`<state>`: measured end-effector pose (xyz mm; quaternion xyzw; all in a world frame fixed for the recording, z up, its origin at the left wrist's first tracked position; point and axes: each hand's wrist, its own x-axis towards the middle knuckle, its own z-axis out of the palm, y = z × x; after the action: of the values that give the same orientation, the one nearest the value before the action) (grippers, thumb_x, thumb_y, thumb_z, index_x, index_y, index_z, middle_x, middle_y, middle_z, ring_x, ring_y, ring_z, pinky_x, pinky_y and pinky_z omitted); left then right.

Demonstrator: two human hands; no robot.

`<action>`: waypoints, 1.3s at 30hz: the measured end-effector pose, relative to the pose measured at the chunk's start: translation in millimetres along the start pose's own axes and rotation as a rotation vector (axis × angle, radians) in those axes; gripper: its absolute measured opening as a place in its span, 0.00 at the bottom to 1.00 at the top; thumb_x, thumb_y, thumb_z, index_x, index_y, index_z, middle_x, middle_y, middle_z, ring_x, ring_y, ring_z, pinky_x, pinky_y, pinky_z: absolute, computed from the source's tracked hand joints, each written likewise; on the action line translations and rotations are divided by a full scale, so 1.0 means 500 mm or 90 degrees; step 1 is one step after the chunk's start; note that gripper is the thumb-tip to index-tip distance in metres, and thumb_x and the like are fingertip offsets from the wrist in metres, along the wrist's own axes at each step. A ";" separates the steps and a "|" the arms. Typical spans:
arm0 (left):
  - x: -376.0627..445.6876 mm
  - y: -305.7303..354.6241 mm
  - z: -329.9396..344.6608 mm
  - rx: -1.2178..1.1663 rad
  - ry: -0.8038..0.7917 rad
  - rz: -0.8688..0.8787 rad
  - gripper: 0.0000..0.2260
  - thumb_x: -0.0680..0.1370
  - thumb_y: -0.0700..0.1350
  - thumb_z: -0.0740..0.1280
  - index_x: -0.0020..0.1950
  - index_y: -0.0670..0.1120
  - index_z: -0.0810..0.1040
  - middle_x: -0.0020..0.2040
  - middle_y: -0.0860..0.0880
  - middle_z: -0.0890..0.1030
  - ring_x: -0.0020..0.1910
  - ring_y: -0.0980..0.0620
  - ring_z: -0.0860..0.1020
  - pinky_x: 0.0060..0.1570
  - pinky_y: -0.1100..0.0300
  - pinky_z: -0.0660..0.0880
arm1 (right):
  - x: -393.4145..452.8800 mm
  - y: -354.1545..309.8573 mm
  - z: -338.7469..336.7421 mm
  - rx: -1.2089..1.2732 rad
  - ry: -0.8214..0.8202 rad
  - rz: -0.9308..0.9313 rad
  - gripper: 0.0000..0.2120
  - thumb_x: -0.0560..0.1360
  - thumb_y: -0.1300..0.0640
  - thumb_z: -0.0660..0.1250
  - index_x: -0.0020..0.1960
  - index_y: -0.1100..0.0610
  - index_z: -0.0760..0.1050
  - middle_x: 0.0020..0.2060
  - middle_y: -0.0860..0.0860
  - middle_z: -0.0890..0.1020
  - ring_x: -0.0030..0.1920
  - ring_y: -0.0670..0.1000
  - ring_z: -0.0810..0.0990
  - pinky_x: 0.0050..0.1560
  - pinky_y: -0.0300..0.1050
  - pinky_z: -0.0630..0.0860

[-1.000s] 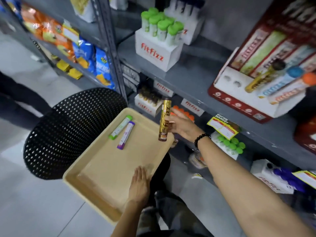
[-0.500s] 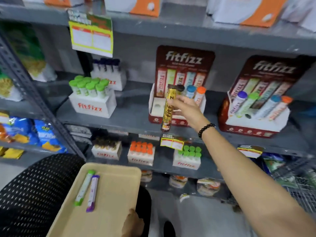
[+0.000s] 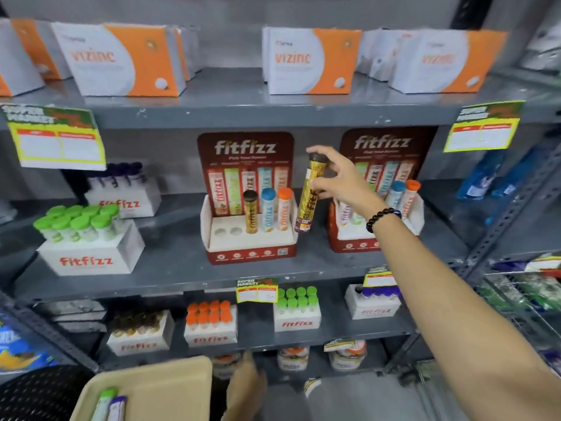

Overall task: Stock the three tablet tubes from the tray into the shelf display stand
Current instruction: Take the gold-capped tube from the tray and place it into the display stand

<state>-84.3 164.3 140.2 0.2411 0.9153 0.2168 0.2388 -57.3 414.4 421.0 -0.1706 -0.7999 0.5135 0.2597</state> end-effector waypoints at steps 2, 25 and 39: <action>0.004 0.053 -0.006 -0.031 0.009 0.053 0.23 0.80 0.44 0.58 0.74 0.44 0.56 0.65 0.45 0.74 0.61 0.48 0.75 0.56 0.57 0.72 | -0.016 0.011 -0.049 -0.045 0.005 0.013 0.25 0.69 0.68 0.69 0.60 0.46 0.73 0.53 0.52 0.76 0.46 0.52 0.79 0.43 0.44 0.83; 0.188 0.415 0.049 0.282 0.021 0.211 0.34 0.80 0.61 0.43 0.76 0.39 0.40 0.77 0.41 0.40 0.75 0.44 0.39 0.73 0.52 0.38 | -0.019 0.167 -0.344 -0.321 0.133 -0.012 0.16 0.69 0.63 0.71 0.55 0.54 0.79 0.52 0.54 0.83 0.53 0.53 0.80 0.59 0.49 0.76; 0.203 0.423 0.082 0.367 0.064 0.137 0.43 0.71 0.69 0.29 0.76 0.40 0.38 0.77 0.41 0.40 0.75 0.42 0.39 0.72 0.49 0.38 | 0.076 0.232 -0.357 -0.360 -0.022 0.037 0.20 0.69 0.62 0.73 0.61 0.55 0.77 0.60 0.56 0.80 0.61 0.57 0.76 0.66 0.55 0.71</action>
<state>-68.7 398.1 182.4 0.3838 0.9188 -0.0162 0.0908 17.9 613.8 384.8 -0.2504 -0.9104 0.2805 0.1729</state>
